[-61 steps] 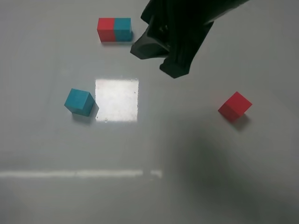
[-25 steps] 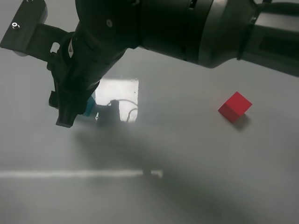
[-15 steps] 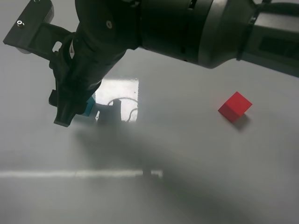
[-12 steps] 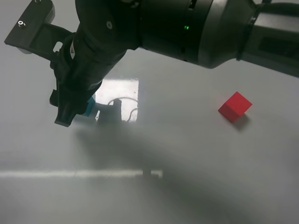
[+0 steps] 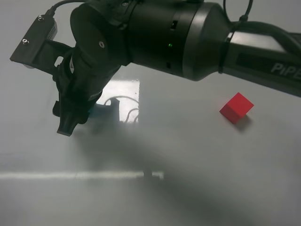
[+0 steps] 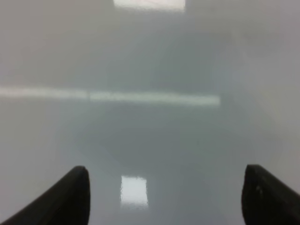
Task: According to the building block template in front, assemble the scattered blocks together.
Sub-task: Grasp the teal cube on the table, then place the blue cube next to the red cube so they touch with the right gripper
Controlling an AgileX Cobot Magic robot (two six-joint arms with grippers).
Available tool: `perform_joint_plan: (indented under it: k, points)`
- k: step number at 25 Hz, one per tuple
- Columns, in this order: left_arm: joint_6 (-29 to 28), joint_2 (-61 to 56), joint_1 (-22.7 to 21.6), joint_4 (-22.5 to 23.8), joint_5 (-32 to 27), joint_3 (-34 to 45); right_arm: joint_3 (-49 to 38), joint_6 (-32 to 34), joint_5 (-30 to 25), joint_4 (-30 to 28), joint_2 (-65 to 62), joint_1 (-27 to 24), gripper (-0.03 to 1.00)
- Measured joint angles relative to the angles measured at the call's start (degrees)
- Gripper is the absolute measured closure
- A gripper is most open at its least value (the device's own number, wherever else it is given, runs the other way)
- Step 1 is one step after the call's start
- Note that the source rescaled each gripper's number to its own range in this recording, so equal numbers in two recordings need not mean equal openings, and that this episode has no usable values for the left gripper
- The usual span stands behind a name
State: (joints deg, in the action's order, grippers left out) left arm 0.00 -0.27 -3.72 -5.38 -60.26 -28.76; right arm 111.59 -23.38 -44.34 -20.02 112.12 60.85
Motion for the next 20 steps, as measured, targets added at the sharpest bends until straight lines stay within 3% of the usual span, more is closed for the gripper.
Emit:
perform_joint_plan:
  k: [8, 10, 13, 20]
  points:
    - [0.0, 0.0, 0.0, 0.0, 0.0, 0.0, 0.0, 0.92, 0.0, -0.49, 2.17, -1.26, 0.53]
    - [0.0, 0.0, 0.0, 0.0, 0.0, 0.0, 0.0, 1.12, 0.04, -0.56, 2.17, -1.45, 0.62]
    - [0.0, 0.0, 0.0, 0.0, 0.0, 0.0, 0.07, 1.24, 0.05, -0.96, 2.17, -1.65, 0.97]
    - [0.0, 0.0, 0.0, 0.0, 0.0, 0.0, 0.01, 1.33, -1.3, -1.07, 1.32, -1.65, 0.96]
